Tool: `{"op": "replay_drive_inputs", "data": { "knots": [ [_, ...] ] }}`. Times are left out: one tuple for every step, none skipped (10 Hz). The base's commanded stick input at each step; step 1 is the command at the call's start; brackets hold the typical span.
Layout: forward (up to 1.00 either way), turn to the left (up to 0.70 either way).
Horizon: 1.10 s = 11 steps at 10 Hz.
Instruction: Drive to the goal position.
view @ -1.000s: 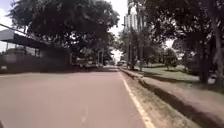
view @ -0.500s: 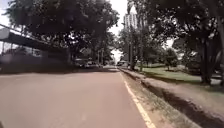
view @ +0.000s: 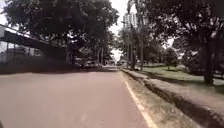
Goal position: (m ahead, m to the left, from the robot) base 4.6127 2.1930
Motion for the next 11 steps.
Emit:
{"op": "replay_drive_inputs", "data": {
  "knots": [
    [0.70,0.00],
    [0.70,0.00],
    [0.70,0.00],
    [0.70,0.00],
    [0.70,0.00],
    [0.70,0.00],
    [0.70,0.00],
    [0.70,0.00],
    [0.70,0.00],
    [0.70,0.00],
    [0.70,0.00]
  ]
}}
